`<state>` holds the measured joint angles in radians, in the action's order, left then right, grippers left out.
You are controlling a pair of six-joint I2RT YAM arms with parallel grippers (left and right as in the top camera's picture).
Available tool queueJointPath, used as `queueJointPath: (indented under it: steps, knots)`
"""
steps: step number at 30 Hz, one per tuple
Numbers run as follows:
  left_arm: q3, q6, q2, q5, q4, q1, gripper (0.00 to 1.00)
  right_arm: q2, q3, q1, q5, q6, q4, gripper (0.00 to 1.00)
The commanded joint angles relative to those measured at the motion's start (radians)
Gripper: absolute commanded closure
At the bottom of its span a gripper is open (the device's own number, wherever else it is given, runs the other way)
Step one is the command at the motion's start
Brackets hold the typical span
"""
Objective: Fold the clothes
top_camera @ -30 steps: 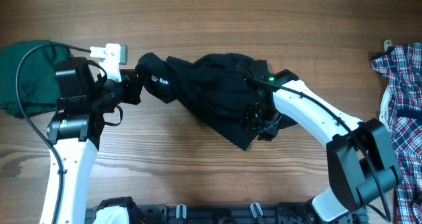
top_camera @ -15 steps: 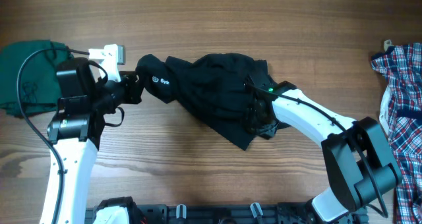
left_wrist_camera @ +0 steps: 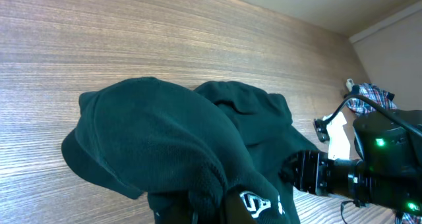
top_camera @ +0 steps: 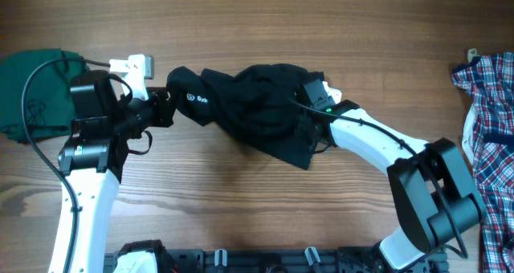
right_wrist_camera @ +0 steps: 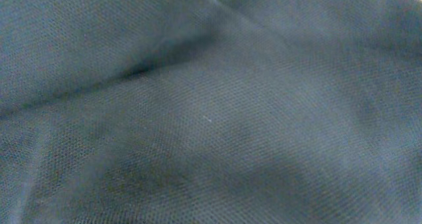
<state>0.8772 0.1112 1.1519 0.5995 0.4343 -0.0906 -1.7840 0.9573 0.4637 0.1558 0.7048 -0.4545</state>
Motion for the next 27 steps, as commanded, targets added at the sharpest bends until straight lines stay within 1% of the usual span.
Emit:
queueJointPath:
  steps: [1, 3, 4, 6, 7, 9, 11, 12, 13, 16, 18, 20, 22, 24, 27]
  knots:
    - [0.011, 0.009, -0.007, -0.003, -0.003, 0.005, 0.96, -0.077, 0.0, -0.079, 0.032, -0.204, 0.095, 0.54]
    - [0.011, 0.01, -0.007, -0.034, -0.003, 0.005, 0.96, -0.078, 0.004, -0.172, 0.024, -0.309, 0.169, 0.55]
    - [0.011, 0.01, -0.007, -0.048, -0.003, 0.005, 0.96, -0.078, 0.012, -0.224, -0.011, -0.372, 0.204, 0.55]
    - [0.011, 0.01, -0.007, -0.052, -0.004, 0.005, 0.96, -0.078, 0.037, -0.303, -0.108, -0.443, 0.23, 0.55]
    - [0.011, 0.01, -0.007, -0.052, -0.004, 0.005, 0.96, -0.078, 0.049, -0.338, -0.145, -0.451, 0.228, 0.55]
    - [0.011, 0.01, -0.007, -0.052, -0.004, 0.005, 0.96, -0.078, 0.09, -0.38, -0.203, -0.492, 0.175, 0.55]
    - [0.011, 0.01, -0.007, -0.052, -0.008, 0.005, 0.96, -0.077, 0.168, -0.38, -0.202, -0.503, 0.045, 0.5]
    - [0.011, 0.01, -0.007, -0.052, -0.014, 0.005, 0.96, -0.077, 0.213, -0.379, -0.204, -0.486, -0.035, 0.49]
    - [0.011, 0.01, -0.007, -0.052, -0.023, 0.005, 0.96, -0.077, 0.272, -0.378, -0.238, -0.429, -0.155, 0.49]
    - [0.011, 0.01, -0.007, -0.052, -0.031, 0.005, 0.96, -0.078, 0.29, -0.362, -0.368, -0.29, -0.317, 0.48]
    - [0.011, 0.01, -0.007, -0.052, -0.034, 0.005, 0.96, -0.078, 0.28, -0.329, -0.381, -0.277, -0.372, 0.46]
    - [0.011, 0.01, -0.007, -0.052, -0.035, 0.005, 0.96, -0.078, 0.266, -0.249, -0.386, -0.274, -0.392, 0.44]
    - [0.011, 0.01, -0.007, -0.052, -0.035, 0.005, 0.95, -0.078, 0.239, -0.149, -0.362, -0.217, -0.367, 0.44]
    - [0.011, 0.01, -0.007, -0.052, -0.034, 0.005, 0.95, -0.078, 0.206, -0.077, -0.288, -0.163, -0.341, 0.43]
    - [0.011, 0.01, -0.007, -0.051, -0.034, 0.005, 0.94, -0.078, 0.159, -0.023, -0.147, -0.091, -0.313, 0.42]
